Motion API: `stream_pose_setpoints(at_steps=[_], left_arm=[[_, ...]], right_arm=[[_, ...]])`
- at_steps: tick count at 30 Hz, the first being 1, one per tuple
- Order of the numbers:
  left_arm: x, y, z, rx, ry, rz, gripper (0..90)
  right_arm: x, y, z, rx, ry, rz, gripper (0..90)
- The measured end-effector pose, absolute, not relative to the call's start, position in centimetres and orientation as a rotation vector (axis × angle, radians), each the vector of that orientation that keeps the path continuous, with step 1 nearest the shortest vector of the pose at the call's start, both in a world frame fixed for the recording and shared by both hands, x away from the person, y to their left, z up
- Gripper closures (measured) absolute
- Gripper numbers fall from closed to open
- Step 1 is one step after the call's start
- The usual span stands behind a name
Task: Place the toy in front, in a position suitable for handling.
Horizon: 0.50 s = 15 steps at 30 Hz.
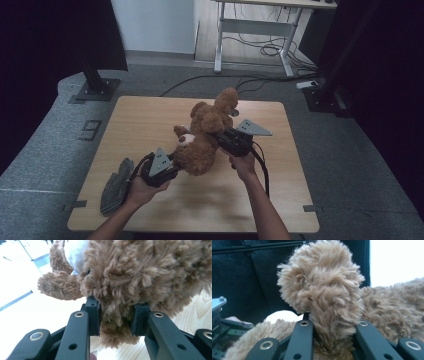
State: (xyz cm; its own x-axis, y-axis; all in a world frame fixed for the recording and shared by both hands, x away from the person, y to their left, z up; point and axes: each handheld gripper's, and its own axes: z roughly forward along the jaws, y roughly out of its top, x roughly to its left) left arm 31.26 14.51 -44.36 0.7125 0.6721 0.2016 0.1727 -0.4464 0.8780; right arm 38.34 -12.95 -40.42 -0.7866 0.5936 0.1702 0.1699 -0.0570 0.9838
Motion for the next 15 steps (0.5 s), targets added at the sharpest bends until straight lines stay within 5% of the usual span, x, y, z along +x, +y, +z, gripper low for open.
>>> stream_pose_setpoints(at_steps=[15], left_arm=[[32.3, 14.3, -44.9, 2.012, 0.602, 0.618, 68.9]], right_arm=[[36.8, -14.5, -42.2, 0.894, 1.85, 1.947, 77.1]])
